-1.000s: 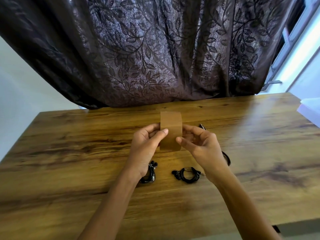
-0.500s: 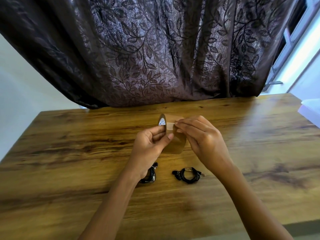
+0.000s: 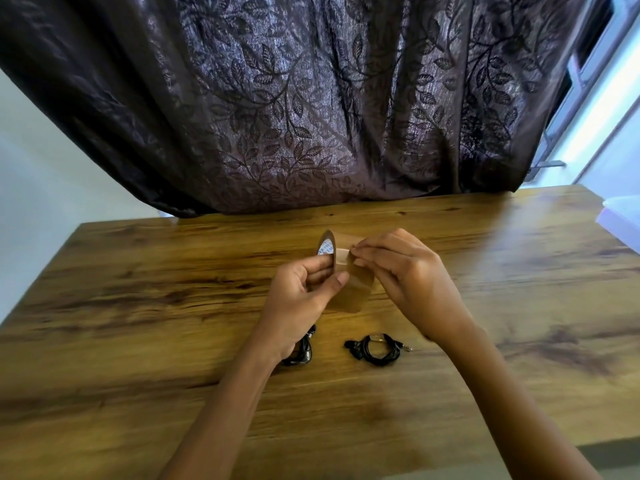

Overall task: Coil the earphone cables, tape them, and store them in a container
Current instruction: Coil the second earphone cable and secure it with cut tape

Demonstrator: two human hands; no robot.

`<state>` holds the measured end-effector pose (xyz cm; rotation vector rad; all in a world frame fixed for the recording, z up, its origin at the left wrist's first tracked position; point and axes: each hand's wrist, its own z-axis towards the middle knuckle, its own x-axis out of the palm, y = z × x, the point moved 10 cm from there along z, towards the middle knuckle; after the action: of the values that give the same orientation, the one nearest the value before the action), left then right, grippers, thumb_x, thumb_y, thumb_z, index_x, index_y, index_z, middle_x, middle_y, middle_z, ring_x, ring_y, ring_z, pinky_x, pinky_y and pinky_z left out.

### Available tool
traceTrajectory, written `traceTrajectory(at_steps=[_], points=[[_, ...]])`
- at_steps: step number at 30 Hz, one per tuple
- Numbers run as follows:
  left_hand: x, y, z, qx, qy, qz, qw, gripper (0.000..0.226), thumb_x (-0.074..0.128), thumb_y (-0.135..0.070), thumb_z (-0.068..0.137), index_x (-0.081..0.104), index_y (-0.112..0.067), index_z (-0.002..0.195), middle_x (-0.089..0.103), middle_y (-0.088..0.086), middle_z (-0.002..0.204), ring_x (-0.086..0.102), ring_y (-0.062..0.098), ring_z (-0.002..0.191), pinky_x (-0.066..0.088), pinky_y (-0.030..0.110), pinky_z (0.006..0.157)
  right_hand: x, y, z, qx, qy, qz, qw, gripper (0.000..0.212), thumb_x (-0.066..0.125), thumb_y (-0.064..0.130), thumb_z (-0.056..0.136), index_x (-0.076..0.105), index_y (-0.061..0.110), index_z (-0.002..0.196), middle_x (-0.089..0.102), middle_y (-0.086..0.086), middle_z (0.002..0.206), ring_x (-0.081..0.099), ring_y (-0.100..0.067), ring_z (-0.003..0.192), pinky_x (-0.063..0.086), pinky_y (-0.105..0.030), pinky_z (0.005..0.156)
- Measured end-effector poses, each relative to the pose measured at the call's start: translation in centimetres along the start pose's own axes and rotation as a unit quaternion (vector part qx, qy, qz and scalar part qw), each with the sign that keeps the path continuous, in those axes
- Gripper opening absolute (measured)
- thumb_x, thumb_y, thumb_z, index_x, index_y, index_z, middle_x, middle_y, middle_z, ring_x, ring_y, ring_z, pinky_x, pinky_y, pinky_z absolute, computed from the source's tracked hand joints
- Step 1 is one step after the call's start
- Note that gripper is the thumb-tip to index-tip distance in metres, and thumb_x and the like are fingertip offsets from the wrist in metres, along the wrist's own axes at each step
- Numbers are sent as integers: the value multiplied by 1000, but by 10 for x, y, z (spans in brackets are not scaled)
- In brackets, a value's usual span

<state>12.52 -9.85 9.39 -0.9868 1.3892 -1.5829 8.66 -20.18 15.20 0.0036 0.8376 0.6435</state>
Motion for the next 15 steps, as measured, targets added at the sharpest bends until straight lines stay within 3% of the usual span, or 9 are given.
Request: traceTrajectory(at_steps=[4, 11, 15], points=[[-1, 3, 0, 0, -4, 17, 1000, 26, 62, -2, 82, 64, -14, 105, 70, 0, 102, 67, 8, 97, 52, 19, 82, 3, 1, 0, 1, 30, -23, 999, 29, 51, 22, 88, 73, 5, 96, 70, -4, 95, 63, -17, 87, 50, -26, 77], [-3, 2, -1, 14, -6, 39, 999, 31, 62, -2, 82, 62, -5, 113, 69, 0, 106, 65, 6, 99, 50, 15, 80, 5, 2, 1, 3, 33, -18, 999, 27, 53, 23, 88, 73, 6, 95, 70, -2, 92, 63, -18, 84, 54, -31, 70], [-1, -1, -2, 21, -1, 36, 999, 26, 61, 0, 83, 65, -15, 104, 70, -3, 100, 66, 6, 96, 50, 14, 77, 3, 2, 0, 5, 23, -10, 1000, 26, 53, 22, 88, 73, 6, 95, 70, -3, 93, 63, -18, 86, 54, -30, 73]])
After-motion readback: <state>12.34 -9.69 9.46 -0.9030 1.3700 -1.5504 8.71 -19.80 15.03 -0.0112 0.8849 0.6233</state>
